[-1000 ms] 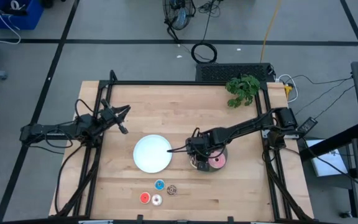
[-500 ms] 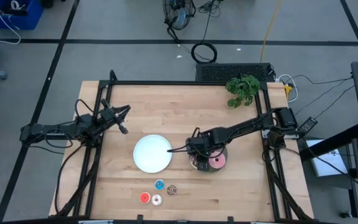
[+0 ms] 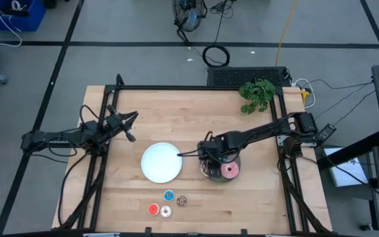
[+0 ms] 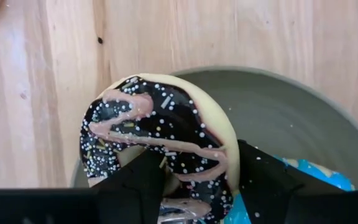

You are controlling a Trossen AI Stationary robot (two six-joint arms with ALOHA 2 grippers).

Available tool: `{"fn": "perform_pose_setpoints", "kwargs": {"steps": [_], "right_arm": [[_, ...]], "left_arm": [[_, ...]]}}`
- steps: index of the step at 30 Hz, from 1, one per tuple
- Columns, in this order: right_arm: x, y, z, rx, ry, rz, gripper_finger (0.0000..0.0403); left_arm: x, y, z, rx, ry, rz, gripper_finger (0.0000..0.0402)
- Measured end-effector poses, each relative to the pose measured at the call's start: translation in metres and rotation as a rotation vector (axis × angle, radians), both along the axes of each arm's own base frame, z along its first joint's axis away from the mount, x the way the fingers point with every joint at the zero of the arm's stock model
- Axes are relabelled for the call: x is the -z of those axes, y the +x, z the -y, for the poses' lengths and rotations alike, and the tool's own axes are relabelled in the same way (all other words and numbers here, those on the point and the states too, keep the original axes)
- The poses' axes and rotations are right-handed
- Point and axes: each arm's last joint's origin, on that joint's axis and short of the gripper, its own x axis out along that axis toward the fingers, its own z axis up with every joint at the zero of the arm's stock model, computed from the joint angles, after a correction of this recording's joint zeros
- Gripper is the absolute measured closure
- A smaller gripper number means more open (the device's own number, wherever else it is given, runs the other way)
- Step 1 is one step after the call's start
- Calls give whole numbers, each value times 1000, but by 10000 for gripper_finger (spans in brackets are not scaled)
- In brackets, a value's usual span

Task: Pick & Place donuts
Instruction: Put the large black donut on the gray plate

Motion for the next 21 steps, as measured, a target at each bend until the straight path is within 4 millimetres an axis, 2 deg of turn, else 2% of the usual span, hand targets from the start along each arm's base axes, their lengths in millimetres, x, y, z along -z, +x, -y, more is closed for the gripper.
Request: {"fn": "perform_pose_setpoints", "kwargs": {"steps": [14,21], "right_arm": [[-5,1,-3,-30,26,38,216],[-4,0,0,-32,-67,34,188]], "left_arm": [[2,0,0,-1,-7,-12,360],[1,0,0,-1,-7,-12,360]]}}
